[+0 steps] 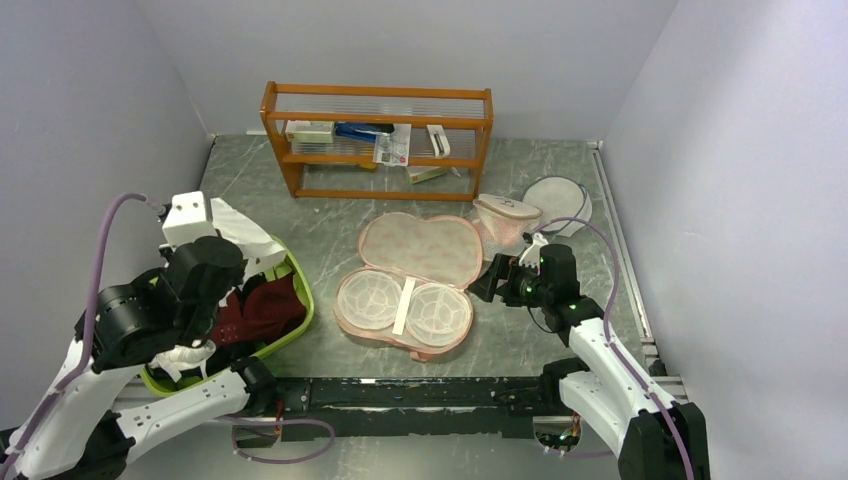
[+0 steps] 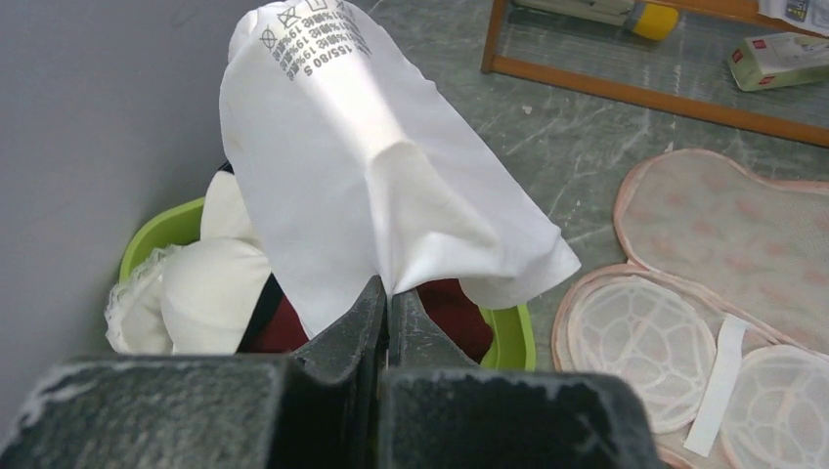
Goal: Unzip the laundry bag and remove the bra
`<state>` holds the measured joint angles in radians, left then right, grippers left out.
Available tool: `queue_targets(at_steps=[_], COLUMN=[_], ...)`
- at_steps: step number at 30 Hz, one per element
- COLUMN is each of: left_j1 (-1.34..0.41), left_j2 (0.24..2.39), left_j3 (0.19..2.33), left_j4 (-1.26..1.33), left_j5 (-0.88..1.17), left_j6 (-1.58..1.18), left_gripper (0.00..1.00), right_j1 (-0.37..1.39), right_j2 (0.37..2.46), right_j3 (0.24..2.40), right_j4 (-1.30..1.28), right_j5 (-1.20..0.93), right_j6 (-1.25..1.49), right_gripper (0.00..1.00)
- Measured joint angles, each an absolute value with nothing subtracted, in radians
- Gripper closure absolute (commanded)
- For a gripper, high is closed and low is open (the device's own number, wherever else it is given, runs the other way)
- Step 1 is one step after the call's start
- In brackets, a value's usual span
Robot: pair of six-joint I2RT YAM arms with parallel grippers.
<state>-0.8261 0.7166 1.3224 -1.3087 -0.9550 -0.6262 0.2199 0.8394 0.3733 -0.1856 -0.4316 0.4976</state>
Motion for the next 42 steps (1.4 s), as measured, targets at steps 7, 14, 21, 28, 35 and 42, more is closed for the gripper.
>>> queue_targets(at_steps=[7,14,21,28,35,42], left_j1=[-0.826,-0.826,-0.744,-0.668,-0.664,-0.664], left_j2=[0.799,0.818,0.848,0.692,0.722,0.781], left_j3=[1.293,1.134,1.030,0.934,0.817,0.746], left_j4=[-1.371,-1.402,-1.400,-1.406,-1.407,-1.405], left_j5=[-0.945,-0.947,-0.959,-1.005,-1.014,-1.014], left_j6=[-0.828,-1.055,-1.214,-1.379,-1.551,-1.690], left_gripper=[0.93,0.93,0.93,0.93,0.84,0.84], right_j1=[0.220,0.220,0.220,0.220,0.220,0.220], right_j2=[0.840,0.840,0.840,0.844,0.858,0.857], right_j3=[0.373,0.373,0.373,0.373,0.373,0.373], right_j4=[-0.186,-0.186,-0.186,-0.184,-0.183,-0.178], right_j5=[-0.438,-0.446,-0.456,-0.459,-0.461,-0.460], right_j6=[0.498,0.496,0.496,0.496,0.496,0.496], right_gripper=[0.12,0.12,0.12,0.12,0.12,0.12])
